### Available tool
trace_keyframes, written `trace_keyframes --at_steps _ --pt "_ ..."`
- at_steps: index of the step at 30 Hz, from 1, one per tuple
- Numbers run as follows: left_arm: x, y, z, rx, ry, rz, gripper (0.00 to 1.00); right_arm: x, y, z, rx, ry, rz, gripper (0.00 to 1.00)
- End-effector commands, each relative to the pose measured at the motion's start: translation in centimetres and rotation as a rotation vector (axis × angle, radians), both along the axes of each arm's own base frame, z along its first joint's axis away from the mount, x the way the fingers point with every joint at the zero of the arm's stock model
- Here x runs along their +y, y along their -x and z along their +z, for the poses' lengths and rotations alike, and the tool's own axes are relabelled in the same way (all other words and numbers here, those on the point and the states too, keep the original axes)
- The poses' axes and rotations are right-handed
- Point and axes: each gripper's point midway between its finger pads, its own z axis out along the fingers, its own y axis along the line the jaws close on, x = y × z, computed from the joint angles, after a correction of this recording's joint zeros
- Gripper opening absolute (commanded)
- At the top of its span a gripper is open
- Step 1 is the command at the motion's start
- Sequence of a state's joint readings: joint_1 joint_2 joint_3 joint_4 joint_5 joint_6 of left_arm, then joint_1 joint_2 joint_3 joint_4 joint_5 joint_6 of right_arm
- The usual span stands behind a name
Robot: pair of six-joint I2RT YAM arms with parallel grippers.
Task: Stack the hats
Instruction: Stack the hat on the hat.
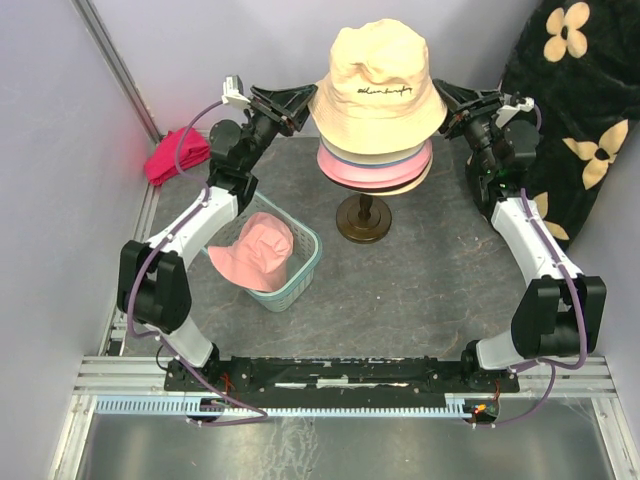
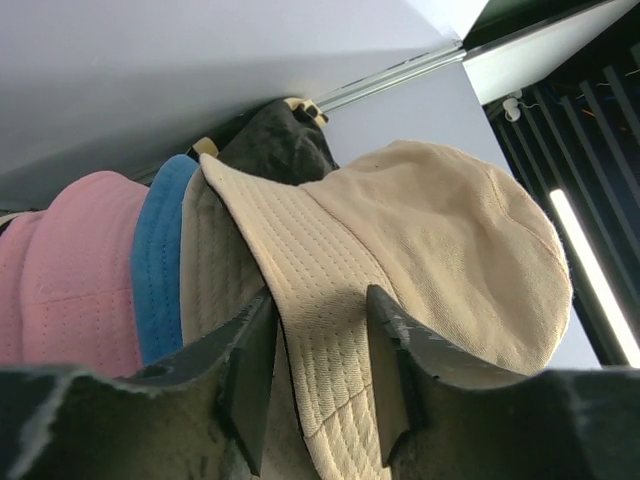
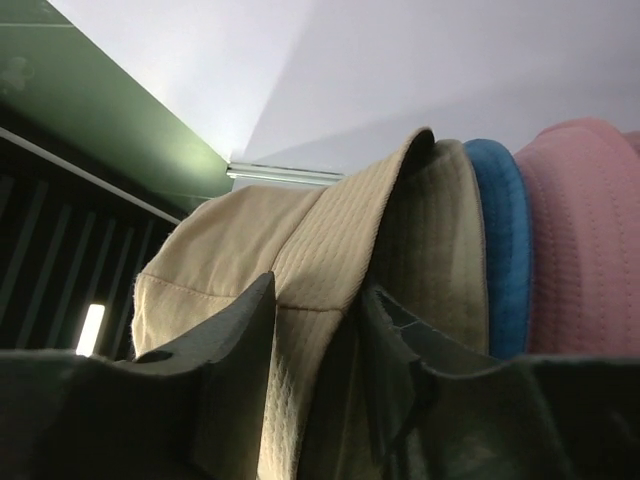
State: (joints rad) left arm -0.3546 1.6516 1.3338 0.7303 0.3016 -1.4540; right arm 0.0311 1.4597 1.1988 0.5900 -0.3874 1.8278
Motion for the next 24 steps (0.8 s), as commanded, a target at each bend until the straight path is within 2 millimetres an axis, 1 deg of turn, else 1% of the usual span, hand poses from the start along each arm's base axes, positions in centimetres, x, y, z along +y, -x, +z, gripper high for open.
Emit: trace_keyframes --at_steps 1,2,4,8,10,16,19,24 --pt "-0.1 1.2 1.2 -0.051 0.052 -0.051 0.42 0.1 0.6 1.4 -0.071 -0.037 0.01 0.39" --pt "0.0 1.2 1.1 -0.05 0.056 -0.051 0.37 0.1 0.6 1.3 -0.068 -0.042 0.011 0.33" --pt "0.0 1.2 0.8 -0.045 0.06 -0.053 0.29 0.0 0.6 1.1 -0.063 -0.046 0.009 0.25" --pt "0.0 1.2 0.5 -0.04 0.072 -0.055 0.18 0.0 0.5 0.5 -0.049 -0.047 0.007 0.14" --pt "0.1 1.2 0.3 -0.034 0.073 -0.052 0.15 -0.1 0.4 0.2 -0.044 -0.047 0.005 0.09" --pt "0.1 1.1 -0.9 -0.004 0.072 -0.049 0.07 -0.1 0.1 -0.5 -0.027 -0.047 0.005 0.02" --pt "0.1 1.1 -1.9 0.023 0.071 -0.042 0.03 0.0 -0.1 -1.1 -0.019 -0.044 0.004 0.02" --pt "-0.3 0.8 -3.5 0.085 0.039 -0.026 0.03 0.0 -0.5 -2.0 -0.001 -0.038 0.003 0.02"
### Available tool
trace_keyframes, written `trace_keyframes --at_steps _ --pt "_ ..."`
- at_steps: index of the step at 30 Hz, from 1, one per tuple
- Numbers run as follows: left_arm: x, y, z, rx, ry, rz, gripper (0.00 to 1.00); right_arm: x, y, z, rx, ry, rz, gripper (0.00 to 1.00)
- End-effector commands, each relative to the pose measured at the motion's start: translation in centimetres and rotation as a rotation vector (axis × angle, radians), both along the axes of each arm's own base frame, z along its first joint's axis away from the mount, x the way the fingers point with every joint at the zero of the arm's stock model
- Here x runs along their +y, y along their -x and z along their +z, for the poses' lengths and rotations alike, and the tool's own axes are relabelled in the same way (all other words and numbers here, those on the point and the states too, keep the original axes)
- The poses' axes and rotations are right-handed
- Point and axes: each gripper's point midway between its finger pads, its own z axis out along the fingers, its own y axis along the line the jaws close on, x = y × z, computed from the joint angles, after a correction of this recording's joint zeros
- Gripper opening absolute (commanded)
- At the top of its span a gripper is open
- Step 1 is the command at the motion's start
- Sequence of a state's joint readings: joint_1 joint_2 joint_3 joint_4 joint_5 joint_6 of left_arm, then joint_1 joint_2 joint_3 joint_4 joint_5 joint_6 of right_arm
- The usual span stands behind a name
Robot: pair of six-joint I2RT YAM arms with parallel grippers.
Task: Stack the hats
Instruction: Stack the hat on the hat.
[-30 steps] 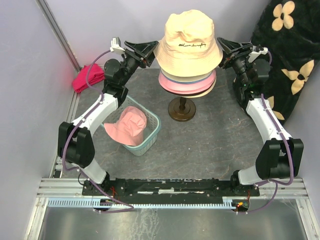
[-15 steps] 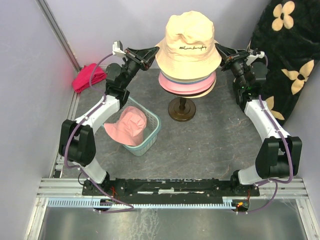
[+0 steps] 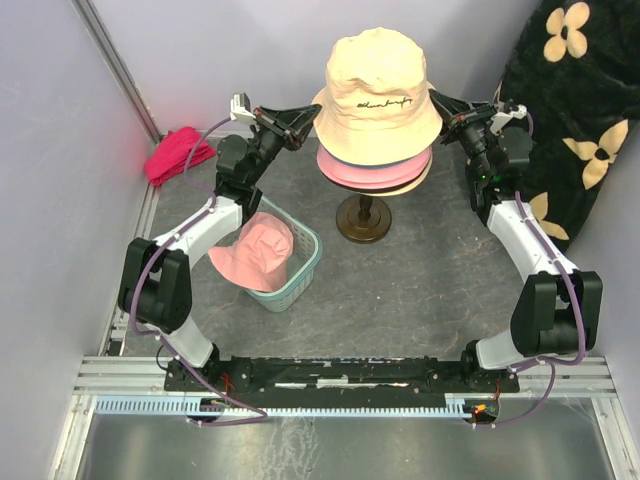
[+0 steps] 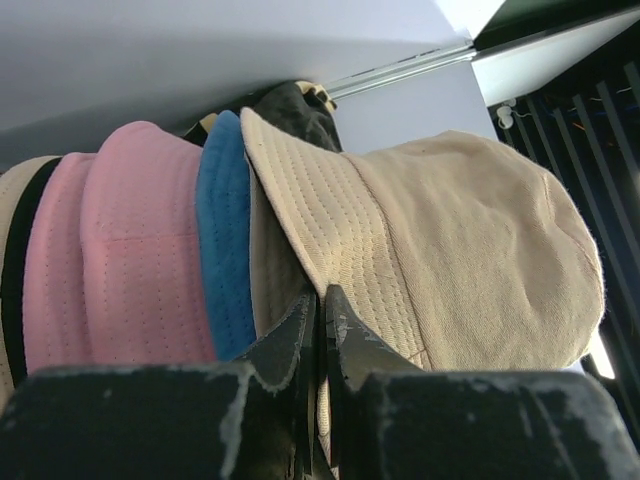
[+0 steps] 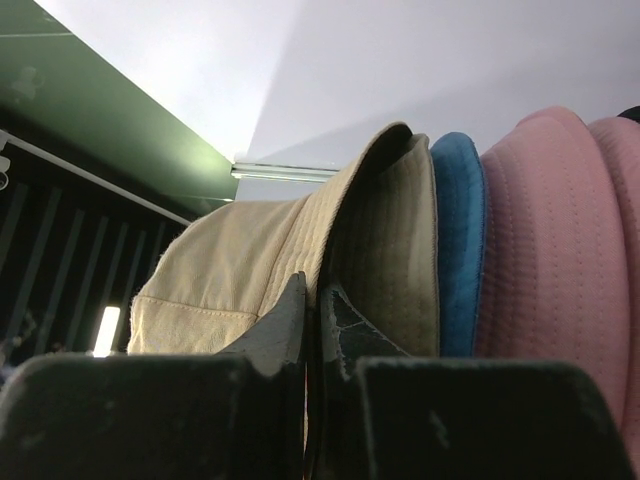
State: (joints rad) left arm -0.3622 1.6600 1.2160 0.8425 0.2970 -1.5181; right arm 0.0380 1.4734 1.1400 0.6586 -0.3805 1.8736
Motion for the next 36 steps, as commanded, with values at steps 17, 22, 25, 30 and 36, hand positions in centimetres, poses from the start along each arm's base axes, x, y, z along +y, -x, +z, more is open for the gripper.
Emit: trace_keyframes --at_steps 17,22,25,30,36 --pt "-1.0 -0.6 -5.2 0.218 -0.099 0.023 0.03 -0.3 -1.7 -5.5 0.074 0.04 -0.018 0.02" --pt "-0.7 -0.7 -7.0 0.283 -0.147 0.047 0.03 -0.6 -2.0 -7.0 0.105 0.054 -0.024 0.02" --pt "-0.6 -0.8 -8.0 0.318 -0.173 0.056 0.03 -0.7 -2.1 -7.6 0.119 0.063 -0.025 0.02" --pt "-0.2 -0.8 -9.8 0.377 -0.206 0.08 0.03 -0.8 -2.4 -8.6 0.142 0.085 -0.027 0.02" --pt "0.1 -0.8 -11.5 0.433 -0.225 0.096 0.03 -1.0 -2.5 -9.7 0.168 0.098 -0.027 0.02"
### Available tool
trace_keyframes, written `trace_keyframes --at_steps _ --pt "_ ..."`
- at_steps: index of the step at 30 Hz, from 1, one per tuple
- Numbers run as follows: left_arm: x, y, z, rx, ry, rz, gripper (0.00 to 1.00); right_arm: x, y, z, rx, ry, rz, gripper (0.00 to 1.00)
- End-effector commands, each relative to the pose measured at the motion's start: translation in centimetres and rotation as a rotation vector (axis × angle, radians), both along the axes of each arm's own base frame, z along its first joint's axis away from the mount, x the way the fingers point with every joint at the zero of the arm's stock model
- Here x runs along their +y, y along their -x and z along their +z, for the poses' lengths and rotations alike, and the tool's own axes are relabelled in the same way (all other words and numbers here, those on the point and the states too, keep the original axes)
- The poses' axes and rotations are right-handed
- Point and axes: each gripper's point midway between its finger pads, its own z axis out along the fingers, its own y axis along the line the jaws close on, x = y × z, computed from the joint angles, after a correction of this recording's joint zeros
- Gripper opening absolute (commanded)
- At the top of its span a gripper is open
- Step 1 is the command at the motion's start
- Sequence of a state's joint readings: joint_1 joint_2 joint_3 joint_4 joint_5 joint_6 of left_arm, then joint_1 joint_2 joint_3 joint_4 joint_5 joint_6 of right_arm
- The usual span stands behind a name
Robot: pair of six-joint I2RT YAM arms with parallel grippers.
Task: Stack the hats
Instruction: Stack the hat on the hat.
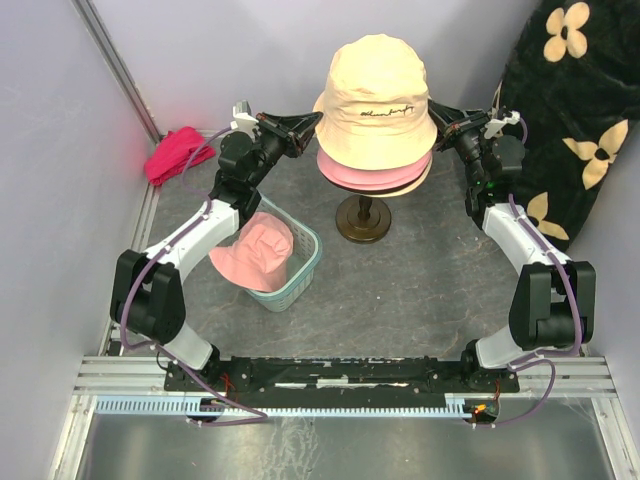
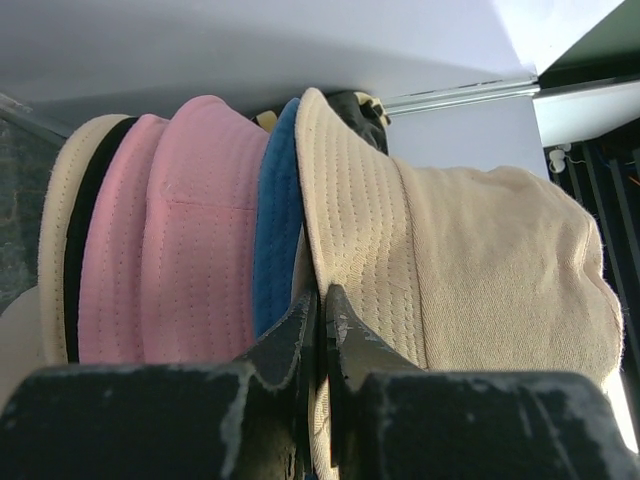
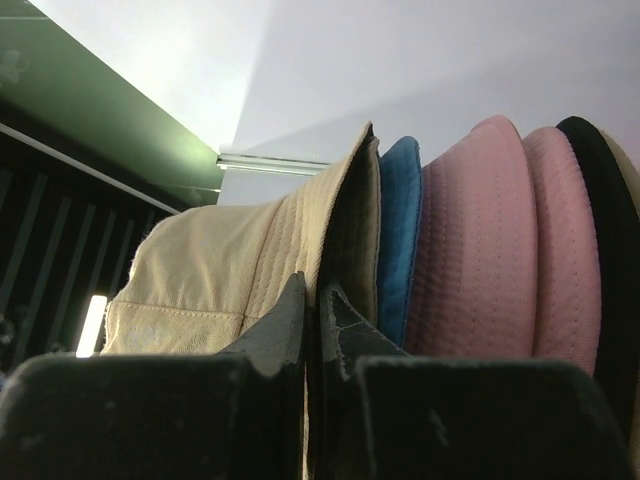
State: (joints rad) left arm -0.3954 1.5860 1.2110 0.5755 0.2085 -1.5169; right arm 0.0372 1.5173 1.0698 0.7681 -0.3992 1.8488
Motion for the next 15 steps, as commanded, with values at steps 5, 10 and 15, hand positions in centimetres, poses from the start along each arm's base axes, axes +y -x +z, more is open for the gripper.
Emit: trace_keyframes --at_steps 5,10,15 --pt "0.4 -0.9 -10.1 0.281 -0.189 0.035 0.03 -1.3 -2.1 -7.3 0.189 0.082 -0.038 0.01" --pt "0.4 -1.0 -10.7 0.296 -0.202 0.038 0.03 -1.4 -2.3 -7.9 0.202 0.086 -0.036 0.02" --pt "0.5 -0.9 -11.5 0.319 -0.219 0.038 0.03 -1.4 -2.4 -8.7 0.219 0.092 -0.035 0.02"
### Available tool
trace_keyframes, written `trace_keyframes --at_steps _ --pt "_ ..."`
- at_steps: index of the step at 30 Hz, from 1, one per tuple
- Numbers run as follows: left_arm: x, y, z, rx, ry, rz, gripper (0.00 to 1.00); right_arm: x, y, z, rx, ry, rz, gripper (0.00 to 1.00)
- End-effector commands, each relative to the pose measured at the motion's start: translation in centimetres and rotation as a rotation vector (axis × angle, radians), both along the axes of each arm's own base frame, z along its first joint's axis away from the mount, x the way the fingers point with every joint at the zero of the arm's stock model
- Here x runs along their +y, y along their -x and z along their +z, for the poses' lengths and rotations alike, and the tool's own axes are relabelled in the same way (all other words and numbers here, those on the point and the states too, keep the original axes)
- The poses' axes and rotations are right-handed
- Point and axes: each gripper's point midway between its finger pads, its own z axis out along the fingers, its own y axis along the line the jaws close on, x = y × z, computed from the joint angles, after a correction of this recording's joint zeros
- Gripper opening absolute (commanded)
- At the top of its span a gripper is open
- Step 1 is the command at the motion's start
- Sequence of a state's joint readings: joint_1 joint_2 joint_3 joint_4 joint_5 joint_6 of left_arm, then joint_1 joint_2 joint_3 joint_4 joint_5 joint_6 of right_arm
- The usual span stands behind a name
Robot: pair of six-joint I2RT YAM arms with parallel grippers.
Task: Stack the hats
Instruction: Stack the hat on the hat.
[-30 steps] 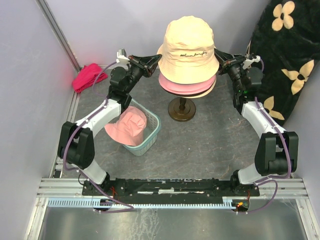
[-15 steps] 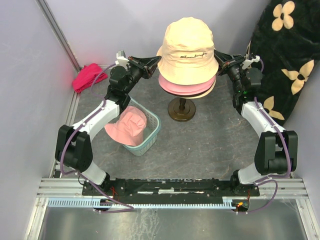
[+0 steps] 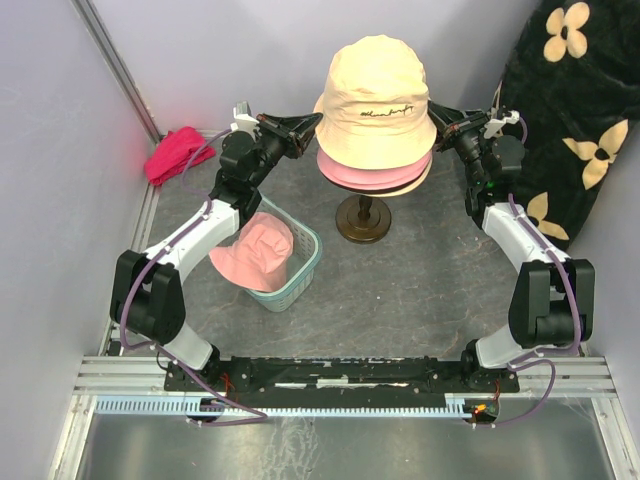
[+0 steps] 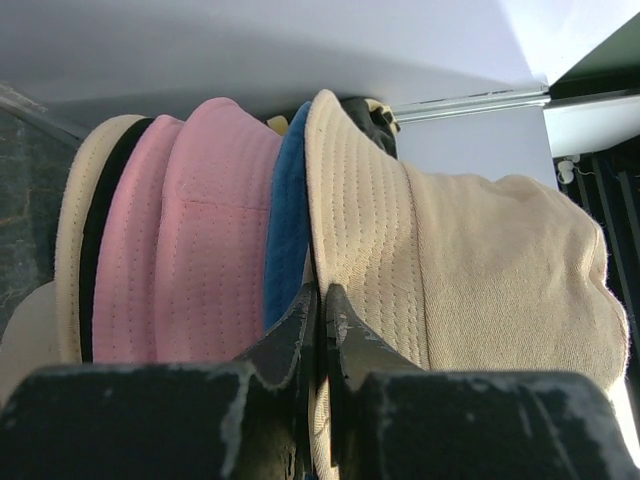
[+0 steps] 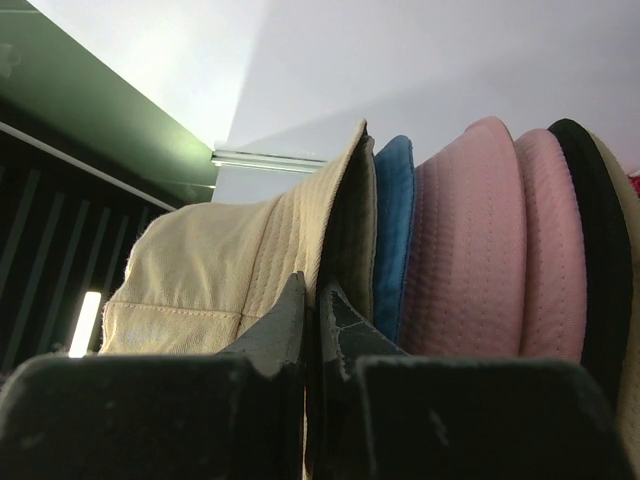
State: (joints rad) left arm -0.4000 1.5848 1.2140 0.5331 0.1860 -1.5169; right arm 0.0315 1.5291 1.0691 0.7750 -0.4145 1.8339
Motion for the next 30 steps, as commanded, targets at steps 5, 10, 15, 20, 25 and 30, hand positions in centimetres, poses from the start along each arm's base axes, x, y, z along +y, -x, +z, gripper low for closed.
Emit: trace_keyframes --at_steps 5,10,15,20,25,30 --pt "0.7 -0.6 -11.8 0.312 -0.208 0.023 0.03 -1.5 -2.3 -8.9 0.236 0.079 -0.045 0.02" --pt "0.8 -0.4 -12.5 0.329 -0.216 0.024 0.03 -1.7 -2.5 -9.7 0.25 0.082 -0.049 0.01" --pt "0.5 -0.3 -13.1 0.342 -0.224 0.011 0.03 -1.6 -2.7 -10.0 0.253 0.083 -0.041 0.02" --pt "0.1 -0.5 -12.2 0.304 -0.201 -0.004 0.03 -1.6 -2.8 -9.0 0.227 0.076 -0.041 0.02" --pt "-0.9 -0.8 -10.4 0.237 -0.188 -0.047 0.03 -1.6 -2.9 -7.5 0.187 0.058 -0.039 0.08" --pt "-1.1 -0.6 -10.0 0.226 -0.195 -0.052 0.03 -1.6 -2.9 -6.8 0.172 0.059 -0.038 0.17"
